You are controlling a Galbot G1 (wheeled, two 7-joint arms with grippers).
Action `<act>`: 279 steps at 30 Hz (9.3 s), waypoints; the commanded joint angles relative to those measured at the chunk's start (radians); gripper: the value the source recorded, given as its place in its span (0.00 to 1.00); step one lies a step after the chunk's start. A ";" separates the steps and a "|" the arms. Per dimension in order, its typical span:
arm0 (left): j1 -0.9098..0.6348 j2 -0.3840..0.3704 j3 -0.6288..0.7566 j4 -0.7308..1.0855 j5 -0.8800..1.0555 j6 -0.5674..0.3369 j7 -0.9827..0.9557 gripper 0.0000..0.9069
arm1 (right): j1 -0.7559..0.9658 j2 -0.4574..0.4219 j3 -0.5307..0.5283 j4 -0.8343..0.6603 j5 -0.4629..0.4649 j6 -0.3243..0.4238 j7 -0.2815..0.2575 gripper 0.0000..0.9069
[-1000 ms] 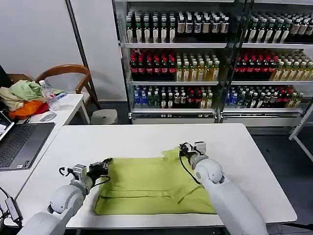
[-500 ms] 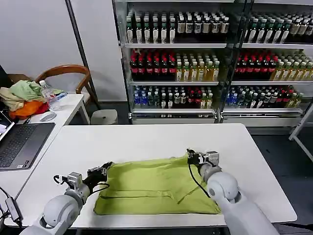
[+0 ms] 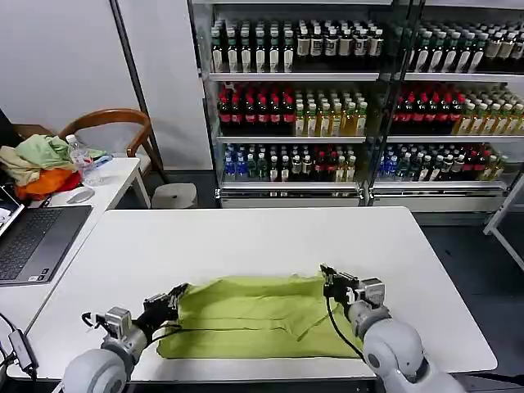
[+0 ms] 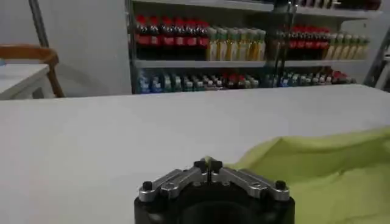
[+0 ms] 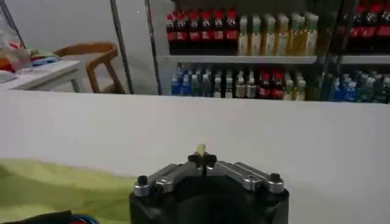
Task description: Fold and organize the clothes.
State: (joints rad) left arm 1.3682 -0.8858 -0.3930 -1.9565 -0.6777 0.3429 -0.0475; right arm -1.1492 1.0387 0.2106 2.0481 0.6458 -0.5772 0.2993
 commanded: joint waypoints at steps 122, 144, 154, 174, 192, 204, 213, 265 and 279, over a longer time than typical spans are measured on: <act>0.182 0.014 -0.513 -0.090 0.046 0.192 -0.246 0.04 | -0.369 0.040 0.258 0.213 -0.288 0.081 -0.042 1.00; 0.043 -0.188 0.204 -0.268 0.293 0.072 -0.191 0.04 | -0.467 0.045 0.353 0.250 -0.302 0.082 -0.047 1.00; -0.025 -0.194 0.244 -0.159 0.310 0.043 -0.172 0.06 | -0.460 0.059 0.350 0.247 -0.312 0.079 -0.044 1.00; -0.030 -0.216 0.259 -0.185 0.291 -0.219 -0.103 1.00 | -0.452 0.054 0.334 0.248 -0.311 0.076 -0.047 1.00; 0.124 -0.118 -0.074 -0.103 0.043 0.105 -0.301 1.00 | -0.403 0.041 0.307 0.224 -0.304 0.082 -0.052 1.00; 0.076 -0.159 -0.048 -0.018 -0.029 0.131 -0.306 1.00 | -0.420 0.041 0.322 0.237 -0.307 0.084 -0.051 1.00; 0.075 -0.170 -0.032 -0.010 -0.046 0.080 -0.291 1.00 | -0.418 0.047 0.309 0.238 -0.308 0.083 -0.050 1.00; 0.219 0.167 -0.605 -0.133 -0.150 0.234 -0.312 0.04 | -0.317 0.074 0.225 0.215 -0.313 0.109 -0.057 1.00; 0.243 0.211 -0.573 -0.212 0.056 0.222 -0.297 0.04 | -0.340 0.081 0.247 0.238 -0.316 0.115 -0.061 1.00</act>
State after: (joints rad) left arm 1.5946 -0.7169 -0.9393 -2.0980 -0.7834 0.5607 -0.3500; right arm -1.4886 1.1148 0.4606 2.2741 0.3330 -0.4638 0.2395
